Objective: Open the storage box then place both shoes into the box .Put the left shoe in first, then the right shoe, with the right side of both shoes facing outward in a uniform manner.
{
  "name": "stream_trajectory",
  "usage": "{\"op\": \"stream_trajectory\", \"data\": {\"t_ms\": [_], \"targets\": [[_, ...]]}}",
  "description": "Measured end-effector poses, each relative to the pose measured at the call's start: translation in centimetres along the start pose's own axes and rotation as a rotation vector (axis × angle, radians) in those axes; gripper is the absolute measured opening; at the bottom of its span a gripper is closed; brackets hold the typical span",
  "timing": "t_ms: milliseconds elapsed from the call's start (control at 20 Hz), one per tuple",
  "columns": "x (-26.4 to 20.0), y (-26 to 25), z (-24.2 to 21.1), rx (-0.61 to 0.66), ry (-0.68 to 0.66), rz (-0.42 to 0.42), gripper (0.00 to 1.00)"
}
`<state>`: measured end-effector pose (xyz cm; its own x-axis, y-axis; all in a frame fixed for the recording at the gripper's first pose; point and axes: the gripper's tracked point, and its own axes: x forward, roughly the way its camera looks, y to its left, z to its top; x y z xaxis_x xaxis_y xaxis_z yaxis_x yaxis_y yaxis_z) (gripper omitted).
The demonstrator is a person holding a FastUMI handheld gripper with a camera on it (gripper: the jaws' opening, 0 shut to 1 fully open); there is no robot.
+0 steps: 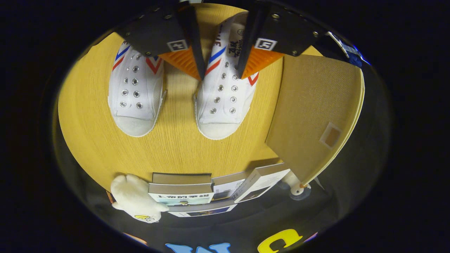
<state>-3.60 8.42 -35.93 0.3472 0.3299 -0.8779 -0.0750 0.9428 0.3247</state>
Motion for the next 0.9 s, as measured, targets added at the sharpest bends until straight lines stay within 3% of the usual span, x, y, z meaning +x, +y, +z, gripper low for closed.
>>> {"op": "stream_trajectory", "data": {"t_ms": [100,150,200,300,400,900], "targets": [[-0.2,-0.7,0.1,0.042,0.003,-0.015,0.32],[0.4,-1.8,-0.1,0.089,0.012,-0.021,0.32],[1.0,-1.6,0.2,0.138,0.0,-0.024,0.1],[-0.1,-1.3,0.0,0.169,0.0,-0.018,0.1],[-0.2,-1.4,0.2,0.215,-0.012,-0.035,0.01],[-5.3,2.8,5.4,0.298,-0.069,0.097,0.01]]}}
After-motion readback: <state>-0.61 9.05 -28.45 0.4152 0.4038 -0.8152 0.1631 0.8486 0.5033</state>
